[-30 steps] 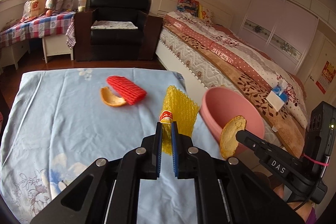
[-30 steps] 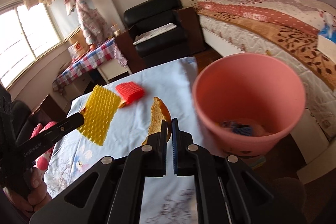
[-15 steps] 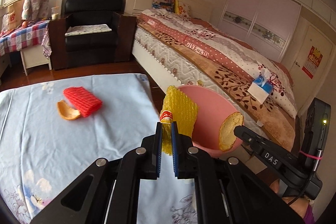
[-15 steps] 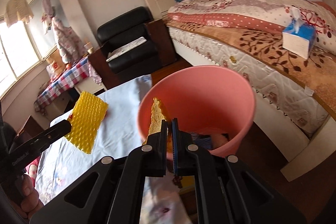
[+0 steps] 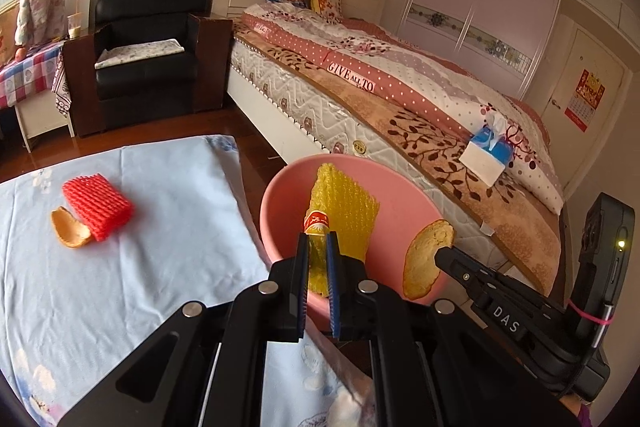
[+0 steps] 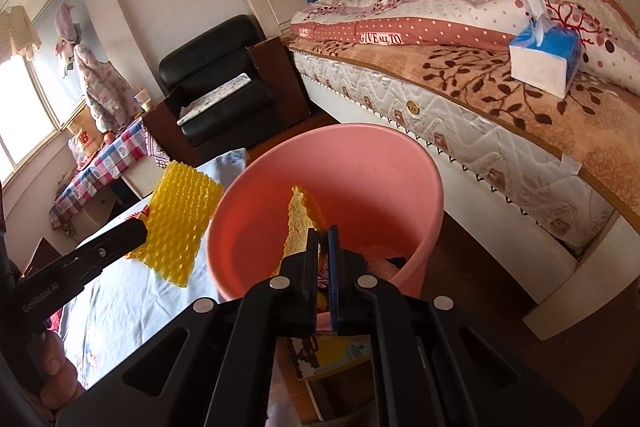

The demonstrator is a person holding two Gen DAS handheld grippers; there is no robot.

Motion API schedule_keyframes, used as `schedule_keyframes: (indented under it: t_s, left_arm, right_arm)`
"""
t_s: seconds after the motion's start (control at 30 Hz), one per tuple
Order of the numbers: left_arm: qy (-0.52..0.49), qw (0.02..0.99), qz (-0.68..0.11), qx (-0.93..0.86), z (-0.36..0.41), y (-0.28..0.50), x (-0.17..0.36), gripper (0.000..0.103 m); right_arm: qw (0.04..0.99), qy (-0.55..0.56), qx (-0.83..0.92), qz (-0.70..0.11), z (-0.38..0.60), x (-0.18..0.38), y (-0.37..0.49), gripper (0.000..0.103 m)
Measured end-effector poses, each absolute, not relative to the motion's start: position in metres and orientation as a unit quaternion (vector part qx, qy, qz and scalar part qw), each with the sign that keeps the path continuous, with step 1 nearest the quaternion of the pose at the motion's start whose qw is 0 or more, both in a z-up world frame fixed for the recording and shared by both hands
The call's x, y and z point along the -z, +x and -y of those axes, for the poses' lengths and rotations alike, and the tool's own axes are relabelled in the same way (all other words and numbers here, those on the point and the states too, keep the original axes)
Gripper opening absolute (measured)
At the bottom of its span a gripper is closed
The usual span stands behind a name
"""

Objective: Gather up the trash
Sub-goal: 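Open both tools to drop the yellow sleeve and peel into the basin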

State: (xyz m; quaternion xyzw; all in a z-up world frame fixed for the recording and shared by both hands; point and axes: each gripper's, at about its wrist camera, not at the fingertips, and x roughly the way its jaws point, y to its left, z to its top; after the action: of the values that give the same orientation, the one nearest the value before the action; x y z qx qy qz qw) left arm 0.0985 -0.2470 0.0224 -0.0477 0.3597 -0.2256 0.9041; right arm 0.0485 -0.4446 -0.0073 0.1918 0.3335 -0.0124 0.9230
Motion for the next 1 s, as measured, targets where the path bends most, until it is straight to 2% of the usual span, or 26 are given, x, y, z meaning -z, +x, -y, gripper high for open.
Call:
schedule_keyframes:
  t_s: [0.33,0.37,0.47,0.5,0.6,0.83,0.87,0.97,1.0]
  left_arm:
    - [-0.043,0.896,-0.374,0.237,0.265,0.112,-0.007,0.009]
    - [-0.045,0.895,-0.374,0.238,0.264,0.112,-0.007,0.013]
    - [-0.049,0.896,-0.373,0.236,0.262,0.112,-0.006,0.032]
    - [-0.051,0.897,-0.371,0.236,0.26,0.112,-0.006,0.034]
    - [-0.056,0.896,-0.371,0.238,0.257,0.112,-0.007,0.038]
    - [-0.062,0.897,-0.372,0.231,0.25,0.111,-0.008,0.039]
    - [-0.063,0.897,-0.373,0.229,0.248,0.111,-0.008,0.039]
    - [-0.065,0.898,-0.373,0.226,0.242,0.11,-0.009,0.039]
    - [-0.066,0.898,-0.373,0.225,0.241,0.11,-0.009,0.04]
  right_arm:
    - [0.919,0.201,0.02,-0.339,0.452,0.016,0.054,0.005]
    - [0.919,0.201,0.021,-0.34,0.452,0.016,0.054,0.005]
    - [0.918,0.202,0.022,-0.341,0.452,0.017,0.055,0.005]
    - [0.918,0.202,0.023,-0.341,0.453,0.018,0.056,0.005]
    - [0.918,0.201,0.026,-0.342,0.454,0.019,0.056,0.005]
    - [0.91,0.219,0.034,-0.352,0.459,0.025,0.06,0.006]
    - [0.908,0.222,0.035,-0.353,0.46,0.026,0.06,0.009]
    - [0.906,0.235,0.037,-0.351,0.464,0.027,0.06,0.034]
    - [0.906,0.236,0.037,-0.349,0.464,0.026,0.059,0.037]
